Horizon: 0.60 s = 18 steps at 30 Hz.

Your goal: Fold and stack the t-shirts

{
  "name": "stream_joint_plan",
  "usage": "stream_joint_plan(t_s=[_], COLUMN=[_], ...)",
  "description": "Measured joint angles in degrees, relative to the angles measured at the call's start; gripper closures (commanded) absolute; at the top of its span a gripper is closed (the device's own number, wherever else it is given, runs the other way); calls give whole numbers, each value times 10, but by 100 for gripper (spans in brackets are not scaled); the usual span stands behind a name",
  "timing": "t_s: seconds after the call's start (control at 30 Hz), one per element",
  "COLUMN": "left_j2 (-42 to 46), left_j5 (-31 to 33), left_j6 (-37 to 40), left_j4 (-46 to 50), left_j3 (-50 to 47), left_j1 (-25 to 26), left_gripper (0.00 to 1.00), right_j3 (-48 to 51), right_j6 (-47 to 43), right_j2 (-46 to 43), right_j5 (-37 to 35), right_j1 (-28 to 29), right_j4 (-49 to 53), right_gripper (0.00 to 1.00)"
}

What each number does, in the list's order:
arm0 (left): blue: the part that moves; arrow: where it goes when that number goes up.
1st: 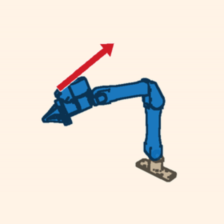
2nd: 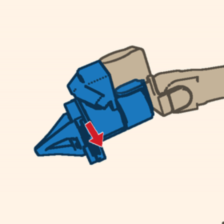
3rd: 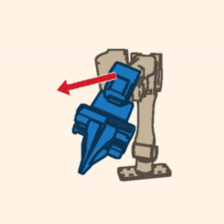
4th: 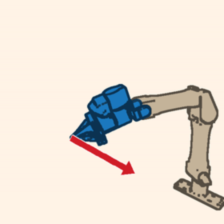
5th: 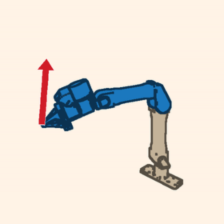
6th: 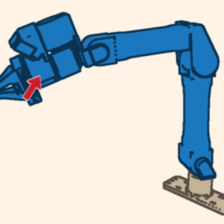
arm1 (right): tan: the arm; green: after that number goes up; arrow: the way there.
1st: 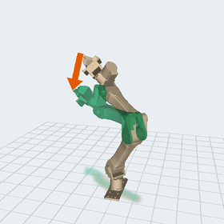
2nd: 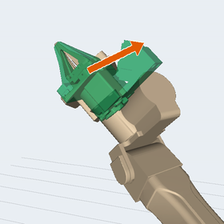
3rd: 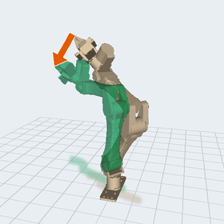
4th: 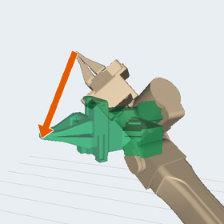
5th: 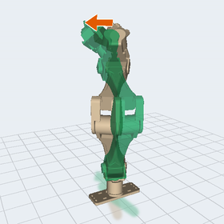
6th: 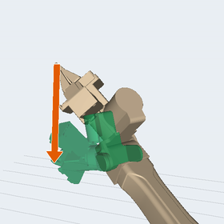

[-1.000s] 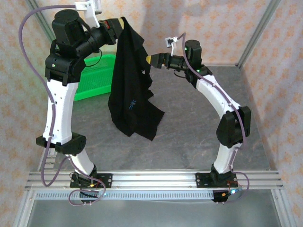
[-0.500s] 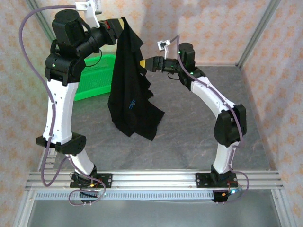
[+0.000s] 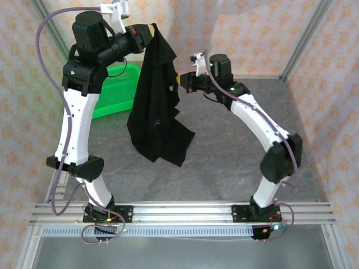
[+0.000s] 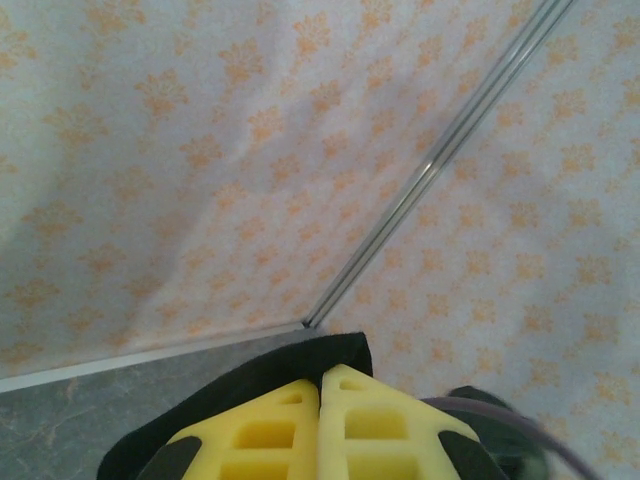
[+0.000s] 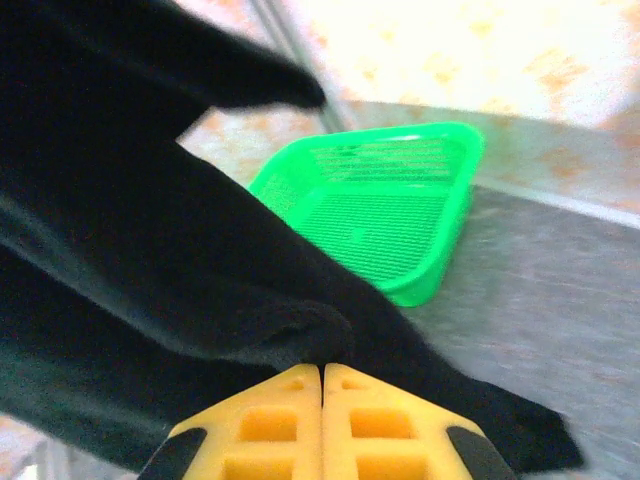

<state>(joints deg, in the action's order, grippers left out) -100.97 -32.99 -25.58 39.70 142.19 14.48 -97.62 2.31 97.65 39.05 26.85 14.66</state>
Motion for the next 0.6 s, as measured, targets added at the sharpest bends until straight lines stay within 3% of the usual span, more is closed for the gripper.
stream_joint_plan(t_s=[0.03,0.2,0.37,0.47,0.6], left_j2=[1,25,90,136,158], left_j5=[-1,-6,5,39,100], left_j6=[1,15,11,-13,-40], left_j4=[-7,-25,-65,-90,-99], left_j3=[-11,-114,-328,-478,-588], left_j1=[2,31,83,97,94], left_gripper=[84,63,40,33,29], right_j3=[0,29,139,212,273], right_j6=[-15,-51,-20,13,46], right_j2=[-22,-123,-200,-208,-208], right_j5=[-21,-97,-158,-200,-257], right_j1=[0,-7,-47,-78,-93], right_j4=[25,129,220,271,342], right_gripper=[100,100,100,100,100])
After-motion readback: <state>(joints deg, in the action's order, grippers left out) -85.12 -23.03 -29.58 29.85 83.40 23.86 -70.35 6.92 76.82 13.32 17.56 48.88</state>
